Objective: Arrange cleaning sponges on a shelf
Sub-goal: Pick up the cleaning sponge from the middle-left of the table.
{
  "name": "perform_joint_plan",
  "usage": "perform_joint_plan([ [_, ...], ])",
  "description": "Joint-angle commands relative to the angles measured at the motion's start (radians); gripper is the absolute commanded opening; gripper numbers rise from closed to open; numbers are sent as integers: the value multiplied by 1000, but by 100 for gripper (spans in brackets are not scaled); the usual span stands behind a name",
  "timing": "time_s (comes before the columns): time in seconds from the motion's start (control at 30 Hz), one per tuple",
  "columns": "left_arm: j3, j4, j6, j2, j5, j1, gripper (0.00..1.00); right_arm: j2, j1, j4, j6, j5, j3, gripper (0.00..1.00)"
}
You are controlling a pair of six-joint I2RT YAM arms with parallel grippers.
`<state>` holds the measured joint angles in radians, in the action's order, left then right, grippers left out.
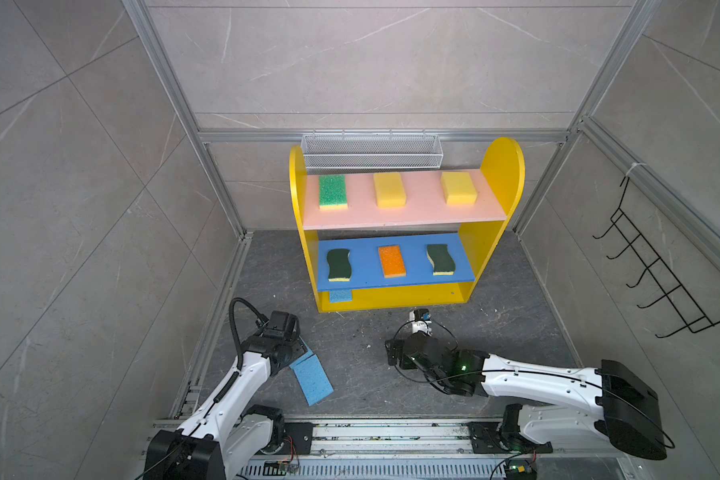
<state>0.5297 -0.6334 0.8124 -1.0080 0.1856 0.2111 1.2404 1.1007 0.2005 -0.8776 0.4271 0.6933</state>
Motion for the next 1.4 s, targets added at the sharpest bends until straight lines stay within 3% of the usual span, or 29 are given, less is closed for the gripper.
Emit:
perform_joint_plan([
  [0.0, -3, 51, 31, -3, 7, -3, 75, -40, -20, 162, 38, 40, 32, 99],
  [0.43, -7, 75, -1, -59, -34, 7, 76, -79, -152, 211, 52, -62, 21, 99],
  [0.67, 12, 80, 0, -111, -26, 47, 83, -122, -169, 199, 52, -75, -14, 99],
  [1.2, 47, 73, 54, -212, 3, 111, 88, -162, -189, 201, 60, -85, -48, 99],
  [1.3, 56, 72, 55, -213, 10, 124, 92, -170, -190, 200, 63, -85, -53, 99],
  [1.33, 58, 72, 57, -211, 9, 126, 99, -172, -191, 200, 63, -86, -55, 99],
  [1.37, 59, 76, 57, -211, 7, 129, 100, -174, -192, 199, 63, -85, -57, 99],
])
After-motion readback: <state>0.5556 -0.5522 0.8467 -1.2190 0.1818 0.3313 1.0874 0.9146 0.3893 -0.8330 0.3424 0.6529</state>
